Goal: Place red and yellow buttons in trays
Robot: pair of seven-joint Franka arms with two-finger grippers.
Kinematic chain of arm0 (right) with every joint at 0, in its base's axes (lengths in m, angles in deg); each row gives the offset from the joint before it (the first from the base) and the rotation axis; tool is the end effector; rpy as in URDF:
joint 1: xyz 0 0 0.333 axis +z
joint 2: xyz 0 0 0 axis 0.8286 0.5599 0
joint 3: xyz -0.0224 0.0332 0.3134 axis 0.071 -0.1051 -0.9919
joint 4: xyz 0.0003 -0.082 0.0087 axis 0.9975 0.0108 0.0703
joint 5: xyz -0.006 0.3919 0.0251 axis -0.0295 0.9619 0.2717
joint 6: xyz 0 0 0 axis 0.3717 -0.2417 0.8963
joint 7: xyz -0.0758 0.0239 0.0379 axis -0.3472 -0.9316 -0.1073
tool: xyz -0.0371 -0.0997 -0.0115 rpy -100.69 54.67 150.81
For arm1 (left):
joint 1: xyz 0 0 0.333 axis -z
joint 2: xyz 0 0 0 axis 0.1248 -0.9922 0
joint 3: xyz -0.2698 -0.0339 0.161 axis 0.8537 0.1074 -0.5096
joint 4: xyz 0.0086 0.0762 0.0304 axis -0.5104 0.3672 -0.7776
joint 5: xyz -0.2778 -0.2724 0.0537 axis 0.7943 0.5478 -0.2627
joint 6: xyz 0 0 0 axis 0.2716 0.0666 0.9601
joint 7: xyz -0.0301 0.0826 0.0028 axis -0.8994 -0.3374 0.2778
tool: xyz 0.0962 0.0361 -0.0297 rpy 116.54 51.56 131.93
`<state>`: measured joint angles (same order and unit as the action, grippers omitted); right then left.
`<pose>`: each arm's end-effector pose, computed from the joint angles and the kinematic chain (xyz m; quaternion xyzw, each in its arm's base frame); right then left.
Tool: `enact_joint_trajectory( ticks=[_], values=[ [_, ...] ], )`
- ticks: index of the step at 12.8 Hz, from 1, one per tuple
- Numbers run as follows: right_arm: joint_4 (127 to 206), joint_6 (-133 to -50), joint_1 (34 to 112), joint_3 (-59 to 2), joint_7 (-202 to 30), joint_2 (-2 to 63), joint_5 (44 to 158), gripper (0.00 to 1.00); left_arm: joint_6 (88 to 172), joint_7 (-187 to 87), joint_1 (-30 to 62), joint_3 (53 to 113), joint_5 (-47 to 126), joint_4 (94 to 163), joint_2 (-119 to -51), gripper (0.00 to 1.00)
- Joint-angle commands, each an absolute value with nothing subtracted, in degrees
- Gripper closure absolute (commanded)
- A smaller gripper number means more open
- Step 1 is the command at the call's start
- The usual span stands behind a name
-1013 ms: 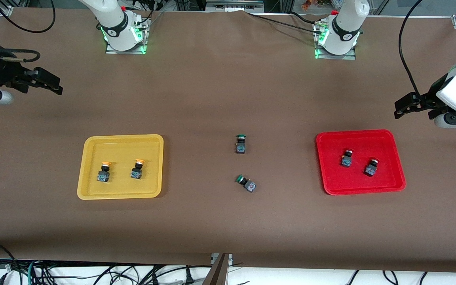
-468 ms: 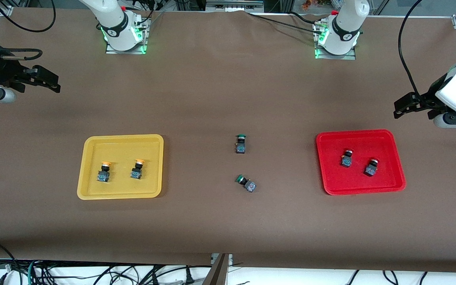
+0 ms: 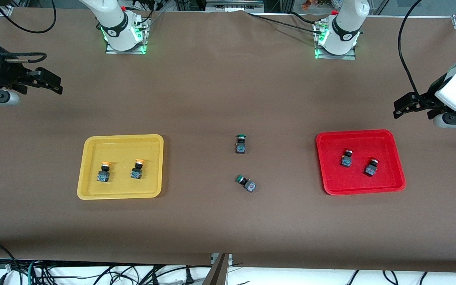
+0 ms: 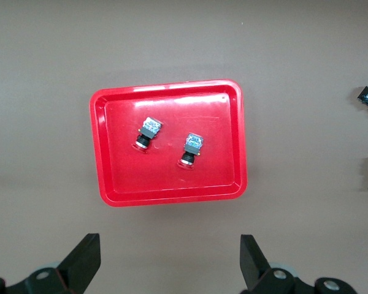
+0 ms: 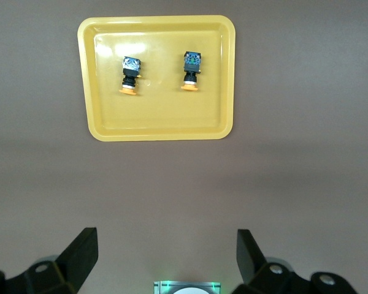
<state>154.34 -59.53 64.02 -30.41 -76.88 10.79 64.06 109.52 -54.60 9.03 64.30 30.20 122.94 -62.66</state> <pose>0.5587 0.0475 0.6116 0.9984 0.0079 -0.0554 0.0095 0.5778 -0.0146 0.5721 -1.0000 -0.0032 0.0069 0.0038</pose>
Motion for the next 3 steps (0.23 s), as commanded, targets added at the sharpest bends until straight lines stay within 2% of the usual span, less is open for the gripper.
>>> enact_joint_trajectory(
  ticks=[1,3],
  values=[
    [153.46,-59.36,63.34,-31.18,-77.71,11.41,63.05,0.0,109.08,-54.93,9.19,64.31,31.65,123.24,-62.26,0.0],
    [153.46,-59.36,63.68,-31.36,-77.71,11.59,62.62,0.0,109.25,-54.93,9.19,64.31,31.65,123.24,-62.26,0.0]
  ],
)
